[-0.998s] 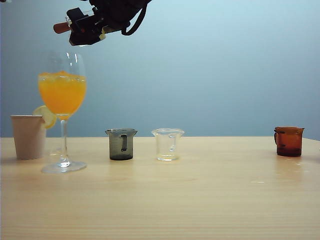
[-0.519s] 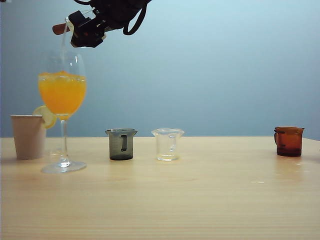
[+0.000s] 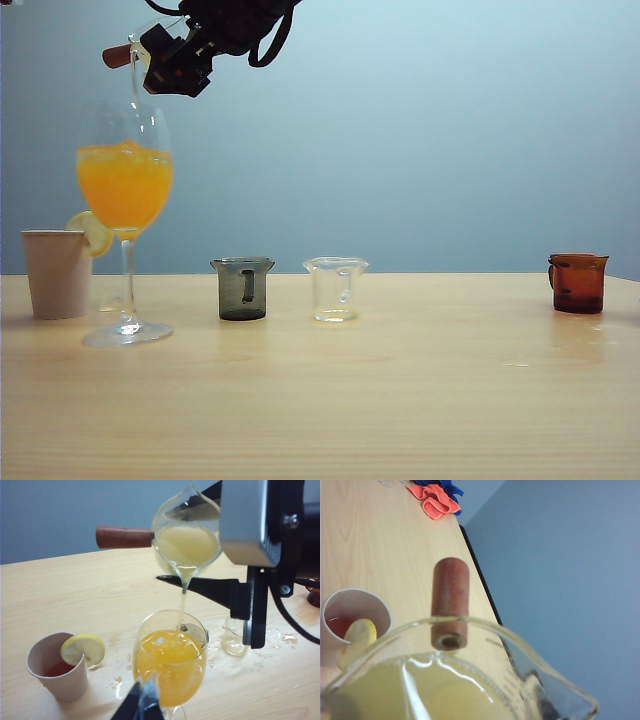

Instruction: Pick up the third measuring cup from the left, pour the pineapple juice inside into the goblet, and finally put the measuring cup back in its original place.

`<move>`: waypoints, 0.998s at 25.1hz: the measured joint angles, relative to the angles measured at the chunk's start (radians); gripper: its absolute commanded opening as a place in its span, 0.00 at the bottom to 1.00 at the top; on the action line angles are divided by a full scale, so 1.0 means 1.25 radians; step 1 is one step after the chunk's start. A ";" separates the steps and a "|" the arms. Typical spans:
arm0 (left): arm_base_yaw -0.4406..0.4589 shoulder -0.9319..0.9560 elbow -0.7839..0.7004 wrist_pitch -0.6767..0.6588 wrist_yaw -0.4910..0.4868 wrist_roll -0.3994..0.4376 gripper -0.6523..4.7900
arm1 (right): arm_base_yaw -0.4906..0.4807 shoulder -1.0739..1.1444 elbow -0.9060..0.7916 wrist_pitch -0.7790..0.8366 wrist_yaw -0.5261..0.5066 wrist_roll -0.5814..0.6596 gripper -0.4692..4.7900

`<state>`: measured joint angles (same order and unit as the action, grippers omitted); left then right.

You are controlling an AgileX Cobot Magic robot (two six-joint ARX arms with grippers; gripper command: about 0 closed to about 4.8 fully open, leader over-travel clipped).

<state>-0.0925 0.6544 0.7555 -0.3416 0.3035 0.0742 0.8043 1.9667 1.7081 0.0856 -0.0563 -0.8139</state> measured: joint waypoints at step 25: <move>0.000 0.000 0.000 0.000 0.000 0.000 0.11 | 0.001 0.000 -0.002 0.010 0.009 -0.094 0.66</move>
<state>-0.0925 0.6544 0.7555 -0.3416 0.3035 0.0742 0.8051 1.9667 1.7061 0.0986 -0.0456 -0.9310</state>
